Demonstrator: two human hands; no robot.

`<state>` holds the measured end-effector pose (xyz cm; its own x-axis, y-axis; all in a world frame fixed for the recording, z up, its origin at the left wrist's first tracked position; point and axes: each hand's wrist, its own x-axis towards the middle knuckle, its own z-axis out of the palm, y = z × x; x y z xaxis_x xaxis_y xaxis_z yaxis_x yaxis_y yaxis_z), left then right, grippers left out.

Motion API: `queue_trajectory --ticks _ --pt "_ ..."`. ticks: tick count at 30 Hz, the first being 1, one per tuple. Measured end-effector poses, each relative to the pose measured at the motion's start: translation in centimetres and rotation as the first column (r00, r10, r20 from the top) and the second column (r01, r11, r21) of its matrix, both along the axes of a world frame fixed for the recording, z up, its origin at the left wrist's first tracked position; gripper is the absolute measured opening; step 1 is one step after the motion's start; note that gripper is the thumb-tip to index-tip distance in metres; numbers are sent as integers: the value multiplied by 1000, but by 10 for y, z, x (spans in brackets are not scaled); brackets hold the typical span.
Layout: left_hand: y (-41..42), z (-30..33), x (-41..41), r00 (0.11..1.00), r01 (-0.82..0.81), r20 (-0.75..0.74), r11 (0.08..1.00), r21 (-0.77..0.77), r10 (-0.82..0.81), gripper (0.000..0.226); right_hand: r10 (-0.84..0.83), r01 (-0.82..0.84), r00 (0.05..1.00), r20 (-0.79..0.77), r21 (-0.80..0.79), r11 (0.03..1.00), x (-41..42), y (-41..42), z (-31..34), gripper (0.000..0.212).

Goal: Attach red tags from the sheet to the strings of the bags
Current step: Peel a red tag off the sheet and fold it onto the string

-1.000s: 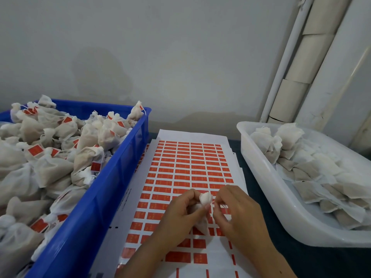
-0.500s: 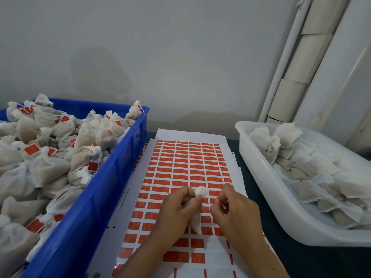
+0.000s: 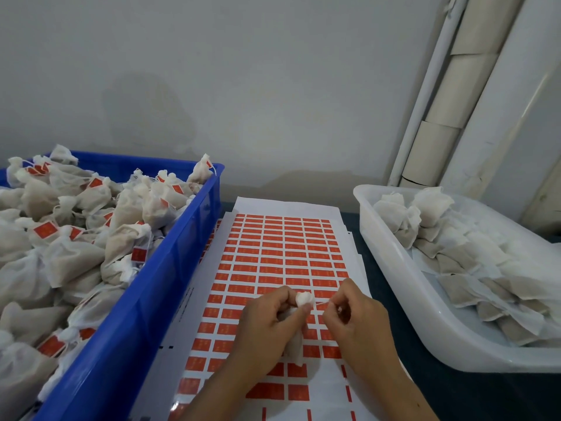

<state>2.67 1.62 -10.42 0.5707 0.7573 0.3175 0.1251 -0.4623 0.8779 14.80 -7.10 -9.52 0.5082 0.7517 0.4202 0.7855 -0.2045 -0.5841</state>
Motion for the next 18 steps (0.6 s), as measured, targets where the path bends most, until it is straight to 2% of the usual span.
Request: queue_trajectory --ticks 5,9,14,18 --pt "3 2 -2 1000 -2 24 1000 -28 3 13 45 -46 996 -74 -13 999 4 0 0 19" --pt "6 1 -4 1000 -1 -11 996 -86 0 10 83 -94 919 -385 -11 995 17 -5 2 7" --pt "8 1 -4 1000 20 -12 991 -130 -22 9 -14 -9 887 -461 -47 999 42 -9 5 4" --pt "9 0 -4 1000 -20 -19 991 -132 17 10 -12 -15 869 -495 -51 999 45 -12 7 4"
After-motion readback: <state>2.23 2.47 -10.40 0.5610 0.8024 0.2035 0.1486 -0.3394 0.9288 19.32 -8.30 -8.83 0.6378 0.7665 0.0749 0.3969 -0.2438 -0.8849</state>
